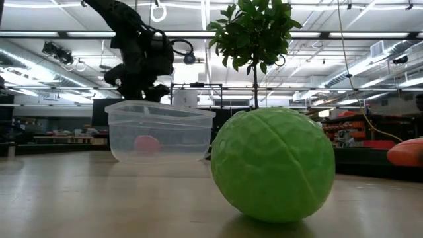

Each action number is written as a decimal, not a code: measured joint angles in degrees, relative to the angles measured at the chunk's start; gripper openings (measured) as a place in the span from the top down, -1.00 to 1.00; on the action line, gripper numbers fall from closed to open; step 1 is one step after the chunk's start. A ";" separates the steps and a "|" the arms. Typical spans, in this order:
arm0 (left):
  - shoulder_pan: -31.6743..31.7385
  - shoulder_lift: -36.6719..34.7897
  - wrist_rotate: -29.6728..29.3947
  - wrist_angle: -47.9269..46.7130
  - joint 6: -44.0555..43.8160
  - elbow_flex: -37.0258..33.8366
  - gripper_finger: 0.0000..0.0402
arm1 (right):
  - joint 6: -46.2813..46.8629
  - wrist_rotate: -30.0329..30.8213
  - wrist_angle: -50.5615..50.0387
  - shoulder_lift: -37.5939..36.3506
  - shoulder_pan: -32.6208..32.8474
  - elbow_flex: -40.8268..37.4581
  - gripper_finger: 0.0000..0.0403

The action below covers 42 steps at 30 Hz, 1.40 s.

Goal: Pick and placing Produce into tupperware
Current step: Put the red dragon fruit into the transparent bin

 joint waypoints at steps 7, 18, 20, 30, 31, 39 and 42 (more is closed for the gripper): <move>-1.52 0.04 -3.55 4.35 -0.12 -6.92 -0.52 | 0.01 0.00 0.02 0.00 0.00 0.00 0.23; -1.61 0.04 -4.58 16.92 -1.28 -12.31 -0.50 | 0.56 0.02 0.90 0.00 0.00 0.00 0.23; -1.57 0.04 -3.72 17.64 -1.15 -12.52 -0.51 | 0.61 0.02 0.90 0.00 0.00 0.00 0.22; -2.07 0.04 -2.93 19.82 -1.13 -16.61 -0.56 | 0.63 0.03 1.99 0.00 0.00 0.00 0.22; -2.17 0.04 -2.93 20.15 -1.13 -17.03 -0.56 | 0.57 0.04 2.20 0.00 0.00 0.00 0.22; -3.48 0.04 -2.94 26.59 -6.40 -17.79 -0.49 | 0.28 0.04 2.36 0.00 0.00 0.00 0.22; -4.06 0.04 -2.95 27.41 -7.55 -17.79 -0.43 | 0.24 0.04 2.34 0.00 0.00 0.00 0.23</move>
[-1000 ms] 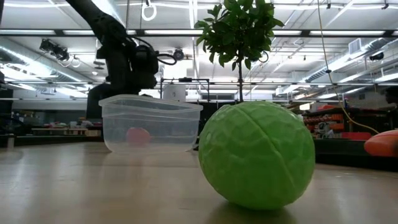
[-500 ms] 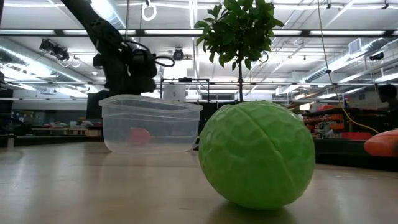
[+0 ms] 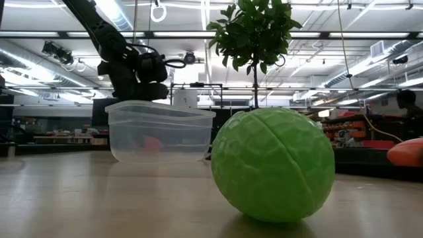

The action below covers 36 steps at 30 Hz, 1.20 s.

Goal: Pick and placing Produce into tupperware
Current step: Put the red dragon fruit into the transparent bin

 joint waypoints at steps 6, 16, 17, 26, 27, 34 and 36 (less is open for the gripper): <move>-1.09 0.00 0.04 -0.06 -0.07 0.00 -0.34 | -0.02 0.00 0.00 0.00 0.00 0.00 0.23; -1.05 0.00 -1.10 -2.85 -0.07 0.00 -0.24 | -0.03 0.00 0.00 0.00 0.00 0.00 0.23; -0.93 0.00 -1.11 -2.86 -0.09 0.00 -0.25 | -0.04 0.00 0.00 0.00 0.00 0.00 0.23; -0.83 0.00 -1.09 -2.97 -0.07 0.00 -0.18 | -0.02 0.00 0.00 0.00 0.00 0.00 0.23; -0.83 0.00 -1.09 -2.99 -0.05 0.00 -0.15 | -0.02 0.00 0.00 0.00 0.00 0.00 0.23; -0.83 0.00 -1.05 -3.11 -0.03 0.02 -0.01 | -0.02 0.00 0.00 0.00 0.00 0.00 0.23; -0.83 0.00 -1.05 -3.13 -0.03 0.04 -0.01 | -0.02 0.00 0.00 0.00 0.00 0.00 0.23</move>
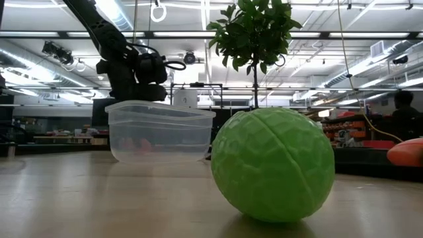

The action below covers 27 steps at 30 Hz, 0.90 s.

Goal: Pick and placing Produce into tupperware
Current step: Put the red dragon fruit into the transparent bin

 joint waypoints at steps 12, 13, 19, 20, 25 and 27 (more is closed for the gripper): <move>0.00 0.00 0.02 0.45 0.02 0.00 0.02 | 1.94 -0.20 -7.01 -0.02 0.02 0.02 0.23; -0.01 0.00 0.02 0.55 0.03 0.01 0.02 | 1.93 -0.20 -7.78 -0.02 0.02 0.02 0.23; 0.00 0.00 -0.03 1.25 1.00 0.02 -0.01 | -2.87 -0.17 -9.03 -0.02 0.43 0.02 0.23; -0.02 0.00 -0.02 1.29 1.20 0.02 0.00 | -4.50 -0.01 -9.80 -0.02 0.56 0.02 0.23; 0.00 0.00 0.00 1.34 1.23 0.04 0.07 | -11.22 4.68 -16.34 0.25 0.83 0.04 0.23; 0.00 0.00 0.00 1.36 1.22 0.07 0.10 | -11.81 6.22 -19.58 0.58 0.78 0.04 0.23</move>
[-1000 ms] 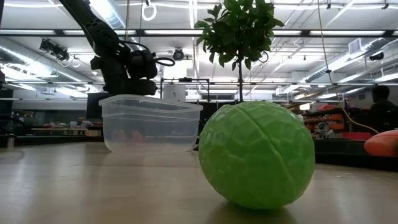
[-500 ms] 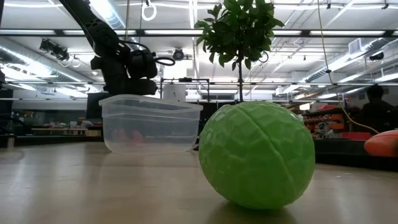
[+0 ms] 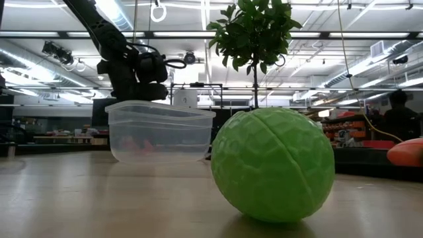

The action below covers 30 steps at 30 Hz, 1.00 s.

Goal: Pick and placing Produce into tupperware
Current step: Put the red dragon fruit into the transparent bin

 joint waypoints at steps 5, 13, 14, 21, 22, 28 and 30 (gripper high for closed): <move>0.00 0.00 0.00 0.04 0.08 0.02 0.12 | -0.87 2.58 -5.13 0.84 0.05 0.00 0.23; 0.00 -0.21 -0.06 1.38 -0.15 2.98 0.21 | 0.84 3.68 -5.31 0.80 0.05 0.00 0.23; 0.00 -0.24 -0.07 0.86 -0.15 4.01 0.23 | 1.12 3.68 -5.31 0.80 0.05 0.00 0.23; 0.58 -0.28 -0.02 -8.46 2.18 11.31 0.39 | 1.80 3.66 -5.33 0.80 0.05 0.00 0.23; 1.07 -0.31 -0.02 -10.43 3.35 11.84 0.41 | 2.13 3.63 -5.33 0.80 0.05 0.00 0.23; 4.56 -0.31 -2.78 -19.00 12.57 12.18 0.31 | 2.82 2.76 -5.32 0.80 0.05 0.00 0.23; 5.68 -0.31 -4.36 -18.55 14.25 12.02 0.21 | 2.92 2.75 -5.32 0.80 0.05 0.00 0.23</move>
